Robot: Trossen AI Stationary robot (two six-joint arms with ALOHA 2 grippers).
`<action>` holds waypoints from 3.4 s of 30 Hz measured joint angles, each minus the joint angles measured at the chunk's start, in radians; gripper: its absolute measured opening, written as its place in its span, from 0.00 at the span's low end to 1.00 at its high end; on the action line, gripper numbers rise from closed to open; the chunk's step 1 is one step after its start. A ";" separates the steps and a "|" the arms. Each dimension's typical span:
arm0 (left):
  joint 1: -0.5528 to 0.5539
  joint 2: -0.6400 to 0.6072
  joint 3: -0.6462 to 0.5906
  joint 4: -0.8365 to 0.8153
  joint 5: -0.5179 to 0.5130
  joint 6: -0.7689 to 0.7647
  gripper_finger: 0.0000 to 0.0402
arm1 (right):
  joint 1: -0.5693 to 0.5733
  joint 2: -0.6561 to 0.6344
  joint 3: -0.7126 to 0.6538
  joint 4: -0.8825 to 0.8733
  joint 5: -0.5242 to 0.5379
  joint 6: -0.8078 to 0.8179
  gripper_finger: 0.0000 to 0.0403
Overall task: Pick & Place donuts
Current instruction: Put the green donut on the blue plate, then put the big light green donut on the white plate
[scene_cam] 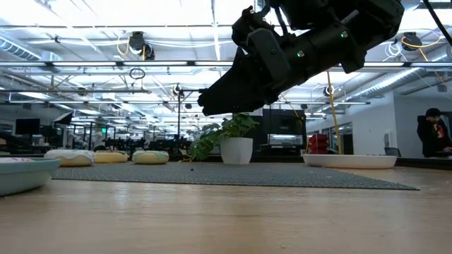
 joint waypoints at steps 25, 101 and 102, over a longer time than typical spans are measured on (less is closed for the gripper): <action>0.143 -0.836 0.000 -0.209 -0.315 0.681 0.17 | -0.165 0.020 0.000 0.195 -0.059 0.124 0.79; 0.845 -1.304 -0.282 -0.190 0.045 0.839 0.17 | -0.454 0.588 0.882 -0.449 -0.052 -0.050 0.44; 0.845 -1.304 -0.282 -0.190 0.045 0.839 0.17 | -0.454 0.588 0.882 -0.449 -0.051 -0.050 0.41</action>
